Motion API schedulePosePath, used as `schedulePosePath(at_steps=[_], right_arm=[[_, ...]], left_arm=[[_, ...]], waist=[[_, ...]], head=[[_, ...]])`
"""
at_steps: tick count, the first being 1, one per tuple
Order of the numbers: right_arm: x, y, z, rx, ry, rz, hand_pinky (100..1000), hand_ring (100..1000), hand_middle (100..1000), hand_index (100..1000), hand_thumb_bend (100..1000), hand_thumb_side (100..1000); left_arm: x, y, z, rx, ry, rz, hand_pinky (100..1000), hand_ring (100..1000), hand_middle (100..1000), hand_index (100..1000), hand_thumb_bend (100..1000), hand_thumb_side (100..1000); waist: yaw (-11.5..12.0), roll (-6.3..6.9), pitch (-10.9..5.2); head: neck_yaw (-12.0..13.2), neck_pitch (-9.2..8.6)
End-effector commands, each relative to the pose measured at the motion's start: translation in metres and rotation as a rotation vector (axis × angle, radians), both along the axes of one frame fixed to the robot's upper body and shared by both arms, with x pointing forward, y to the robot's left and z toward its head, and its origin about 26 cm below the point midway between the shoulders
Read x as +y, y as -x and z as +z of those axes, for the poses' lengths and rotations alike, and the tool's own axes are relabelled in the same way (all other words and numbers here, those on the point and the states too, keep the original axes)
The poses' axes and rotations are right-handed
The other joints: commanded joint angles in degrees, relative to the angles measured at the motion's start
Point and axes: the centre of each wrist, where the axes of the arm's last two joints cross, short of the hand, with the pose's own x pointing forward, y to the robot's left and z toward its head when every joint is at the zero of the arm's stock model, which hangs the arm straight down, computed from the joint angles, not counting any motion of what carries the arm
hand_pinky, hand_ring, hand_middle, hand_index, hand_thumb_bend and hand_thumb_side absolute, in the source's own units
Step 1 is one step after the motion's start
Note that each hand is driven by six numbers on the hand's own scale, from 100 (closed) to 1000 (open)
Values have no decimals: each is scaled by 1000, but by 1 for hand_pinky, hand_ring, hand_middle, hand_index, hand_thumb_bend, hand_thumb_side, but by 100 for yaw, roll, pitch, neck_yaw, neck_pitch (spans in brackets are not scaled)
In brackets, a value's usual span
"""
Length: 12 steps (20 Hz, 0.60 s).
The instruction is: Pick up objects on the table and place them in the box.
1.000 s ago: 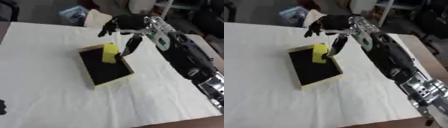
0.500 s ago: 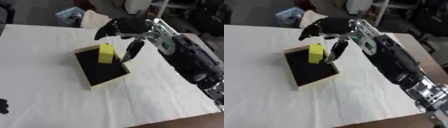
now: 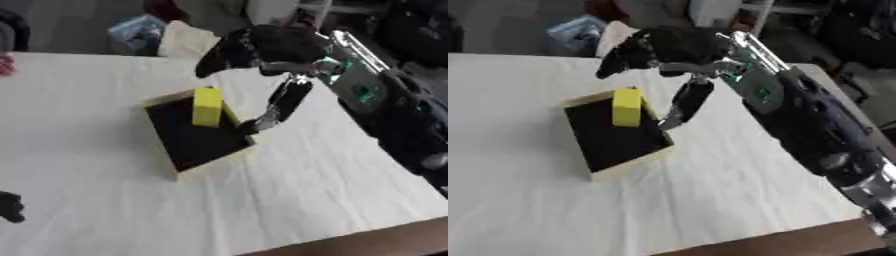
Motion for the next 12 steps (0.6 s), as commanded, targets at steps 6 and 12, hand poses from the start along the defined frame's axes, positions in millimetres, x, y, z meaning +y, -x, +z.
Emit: schedulePosePath(at_steps=[6,12], right_arm=[[-11,44,22,-81,-20,134,760,689,796,935,481,418],[-14,70,10,-70,-147,146,755,657,776,935,403,393]], left_arm=[[7,1,3,-19,-3,44,798,563,567,717,209,911],[12,1,5,-29,10,85,798,567,572,718,209,912]], waist=[[-270,81,-54],[-368,118,7]], head=[[255,-9],[488,-13]])
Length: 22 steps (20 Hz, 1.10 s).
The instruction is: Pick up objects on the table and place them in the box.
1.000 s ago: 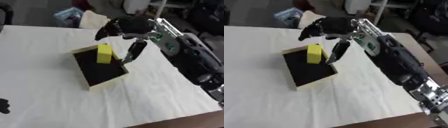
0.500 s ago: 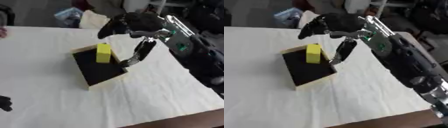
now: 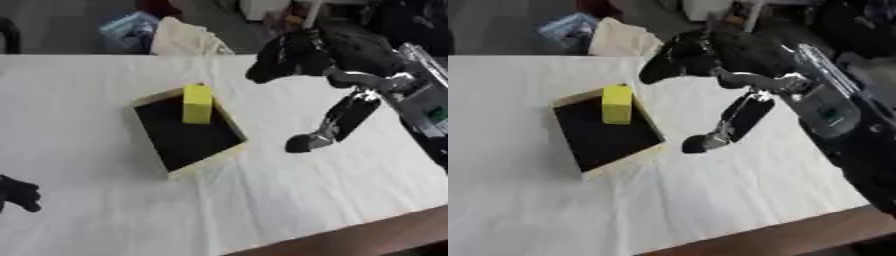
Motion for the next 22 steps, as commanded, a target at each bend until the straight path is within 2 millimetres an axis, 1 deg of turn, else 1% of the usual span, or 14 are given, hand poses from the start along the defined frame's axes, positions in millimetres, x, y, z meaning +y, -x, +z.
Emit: schedulePosePath(at_steps=[1,6,8,10,15,16,17,18,19,20,21,22], right_arm=[[-2,13,6,-24,-39,11,754,650,772,935,386,389],[-12,16,-20,58,-206,-28,744,609,743,930,280,355],[-13,17,-31,94,-270,-42,741,600,736,928,244,358],[-14,18,-40,127,-313,-51,740,596,733,927,229,359],[-15,18,-43,150,-326,-51,739,595,731,927,224,360],[-16,18,-45,159,-339,-57,725,564,697,920,100,427],[-20,17,-53,189,-377,-72,723,560,691,919,100,447],[-22,16,-66,232,-427,-88,723,559,690,918,100,450],[-22,18,-78,273,-480,-96,718,551,680,916,100,483],[-19,19,-87,304,-531,-96,718,551,680,916,100,483],[-16,21,-95,332,-581,-93,715,546,673,914,100,511],[-12,21,-100,356,-619,-87,715,546,673,914,100,511]], left_arm=[[5,1,6,-26,3,28,799,568,573,718,208,912],[7,1,6,-27,16,57,799,571,577,718,209,915],[9,2,5,-25,19,70,799,572,579,718,208,917],[10,2,5,-28,18,81,799,573,580,718,208,917],[11,2,5,-30,17,87,799,573,580,718,207,918],[11,2,5,-31,19,90,800,578,588,719,208,919],[12,2,5,-33,23,98,800,579,589,719,208,919],[13,2,4,-32,24,105,800,579,589,719,208,919],[14,2,4,-30,25,110,800,580,591,719,208,919],[15,3,3,-29,25,114,800,580,591,719,208,919],[16,3,3,-30,25,120,801,582,593,720,207,919],[16,3,3,-31,24,124,801,582,593,720,207,919]], waist=[[-50,49,-68],[-136,106,-31],[-167,127,-19],[-198,134,-3],[-213,136,2],[-241,153,20],[-328,182,40],[-389,197,36],[-406,200,29],[-412,197,23],[-406,188,28],[-401,178,31]], head=[[118,-16],[309,30],[388,46],[461,68],[490,80],[525,96],[589,117],[627,141],[653,150],[671,155],[699,158],[716,162]])
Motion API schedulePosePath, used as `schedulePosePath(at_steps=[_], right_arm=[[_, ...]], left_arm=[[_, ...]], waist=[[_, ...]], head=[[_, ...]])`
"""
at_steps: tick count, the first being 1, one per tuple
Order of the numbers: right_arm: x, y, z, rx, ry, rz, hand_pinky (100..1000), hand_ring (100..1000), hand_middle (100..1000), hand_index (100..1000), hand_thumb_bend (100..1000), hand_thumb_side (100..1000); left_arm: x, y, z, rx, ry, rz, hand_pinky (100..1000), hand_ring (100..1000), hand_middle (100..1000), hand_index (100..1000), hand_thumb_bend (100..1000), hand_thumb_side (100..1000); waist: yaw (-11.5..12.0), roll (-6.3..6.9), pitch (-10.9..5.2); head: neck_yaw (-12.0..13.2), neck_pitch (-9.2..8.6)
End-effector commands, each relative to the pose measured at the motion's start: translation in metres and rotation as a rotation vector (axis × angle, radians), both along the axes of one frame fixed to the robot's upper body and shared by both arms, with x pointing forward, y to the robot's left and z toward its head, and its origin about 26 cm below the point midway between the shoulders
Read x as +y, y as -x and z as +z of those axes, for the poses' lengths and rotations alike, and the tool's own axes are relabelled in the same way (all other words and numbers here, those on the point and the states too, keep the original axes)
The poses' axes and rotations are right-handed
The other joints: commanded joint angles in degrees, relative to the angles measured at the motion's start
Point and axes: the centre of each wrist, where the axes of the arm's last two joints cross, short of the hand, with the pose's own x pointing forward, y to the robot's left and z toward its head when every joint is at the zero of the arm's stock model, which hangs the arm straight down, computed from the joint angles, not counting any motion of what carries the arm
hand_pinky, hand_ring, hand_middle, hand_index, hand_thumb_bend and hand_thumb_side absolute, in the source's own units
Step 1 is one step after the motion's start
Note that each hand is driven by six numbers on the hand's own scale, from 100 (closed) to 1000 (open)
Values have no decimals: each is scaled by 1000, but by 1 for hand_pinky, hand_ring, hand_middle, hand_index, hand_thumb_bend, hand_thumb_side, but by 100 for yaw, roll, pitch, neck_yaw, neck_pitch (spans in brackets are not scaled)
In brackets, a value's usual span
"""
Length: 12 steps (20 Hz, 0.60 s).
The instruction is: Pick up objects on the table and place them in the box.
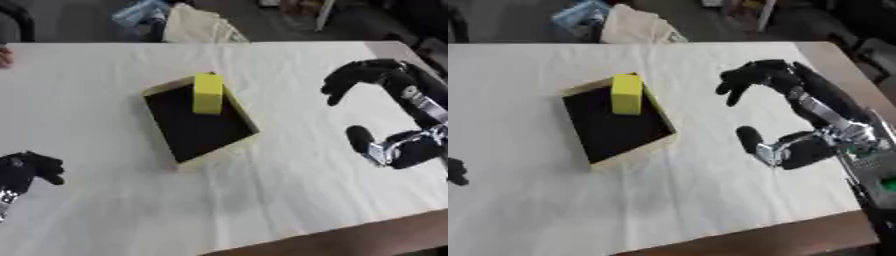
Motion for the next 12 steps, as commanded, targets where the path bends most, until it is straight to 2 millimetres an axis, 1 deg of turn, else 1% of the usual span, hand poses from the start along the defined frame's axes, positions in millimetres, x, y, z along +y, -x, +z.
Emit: schedulePosePath(at_steps=[1,4,5,6,7,9,12], right_arm=[[8,2,-6,37,-103,11,715,546,673,914,100,511],[12,4,-4,72,-123,18,715,546,673,914,100,511],[12,4,-5,87,-136,14,705,529,648,901,100,614],[11,4,-12,119,-173,5,705,529,648,901,100,614],[12,2,-19,146,-218,-1,702,523,640,897,100,642],[17,0,-28,189,-291,-1,701,521,637,895,100,655],[23,2,-30,230,-328,-2,701,520,636,894,100,664]], left_arm=[[4,1,7,-27,-3,18,801,582,593,720,207,919],[4,1,7,-28,-4,21,801,582,593,720,207,919],[4,1,6,-28,-2,23,803,589,602,721,209,921],[4,1,6,-26,2,27,803,589,602,721,209,921],[5,1,6,-26,5,31,802,587,600,720,210,920],[5,1,6,-24,6,37,801,585,598,720,211,922],[5,1,5,-22,6,43,801,585,598,720,210,921]], waist=[[8,-23,-89],[9,-29,-90],[-15,-16,-75],[-58,-3,-66],[-70,-6,-60],[-68,-22,-60],[-47,-35,-58]], head=[[70,55],[79,58],[106,80],[142,113],[172,133],[234,170],[341,157]])
